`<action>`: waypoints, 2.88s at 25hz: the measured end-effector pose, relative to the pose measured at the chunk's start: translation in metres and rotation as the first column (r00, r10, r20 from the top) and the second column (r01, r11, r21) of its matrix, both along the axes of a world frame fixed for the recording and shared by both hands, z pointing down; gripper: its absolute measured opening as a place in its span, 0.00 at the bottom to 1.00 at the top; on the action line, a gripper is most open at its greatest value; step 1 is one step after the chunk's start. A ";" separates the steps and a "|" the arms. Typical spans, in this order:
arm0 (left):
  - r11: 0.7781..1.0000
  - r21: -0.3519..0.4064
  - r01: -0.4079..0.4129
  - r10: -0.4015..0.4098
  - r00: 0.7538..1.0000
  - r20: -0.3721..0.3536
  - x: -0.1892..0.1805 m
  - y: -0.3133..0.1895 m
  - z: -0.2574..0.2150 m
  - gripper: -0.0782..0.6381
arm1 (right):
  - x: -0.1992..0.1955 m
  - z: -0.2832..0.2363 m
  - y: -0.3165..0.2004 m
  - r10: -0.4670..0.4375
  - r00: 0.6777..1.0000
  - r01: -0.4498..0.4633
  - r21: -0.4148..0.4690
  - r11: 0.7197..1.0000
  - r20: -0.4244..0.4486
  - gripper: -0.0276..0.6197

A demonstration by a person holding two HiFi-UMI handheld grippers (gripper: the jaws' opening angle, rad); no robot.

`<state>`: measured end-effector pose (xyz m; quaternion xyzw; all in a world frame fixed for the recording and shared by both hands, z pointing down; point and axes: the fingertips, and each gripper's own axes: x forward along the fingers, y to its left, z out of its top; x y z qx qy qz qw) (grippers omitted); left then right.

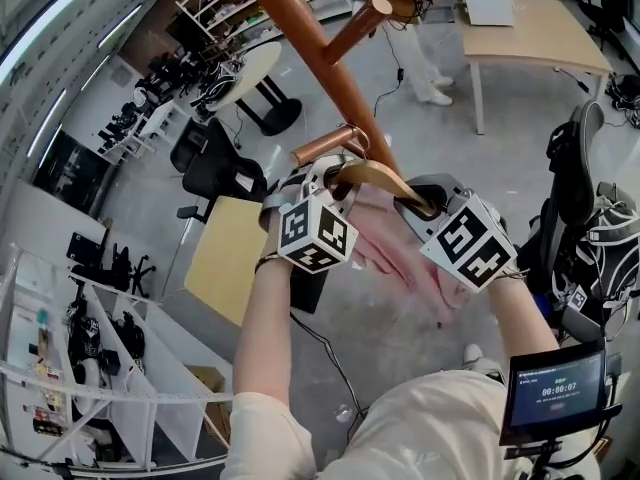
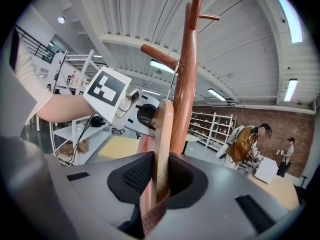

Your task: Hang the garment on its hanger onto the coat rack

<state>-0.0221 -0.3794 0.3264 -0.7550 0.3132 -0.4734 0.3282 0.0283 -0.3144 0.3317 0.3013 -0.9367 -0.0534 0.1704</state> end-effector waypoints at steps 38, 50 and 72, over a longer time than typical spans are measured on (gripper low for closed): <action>0.989 0.119 0.093 -0.041 0.922 -0.385 0.002 0.076 -0.043 0.31 | 0.030 -0.082 0.070 -0.095 0.989 0.073 0.185 0.980 0.114 0.24; 0.935 0.139 0.326 -0.204 0.816 -0.541 -0.082 0.172 -0.053 0.31 | -0.065 -0.072 0.120 -0.379 0.917 0.360 0.149 0.921 0.127 0.24; 0.603 -0.113 0.790 -0.547 0.306 -0.779 -0.228 0.380 0.054 0.30 | -0.235 0.030 0.267 -0.775 0.596 0.792 0.009 0.611 0.209 0.24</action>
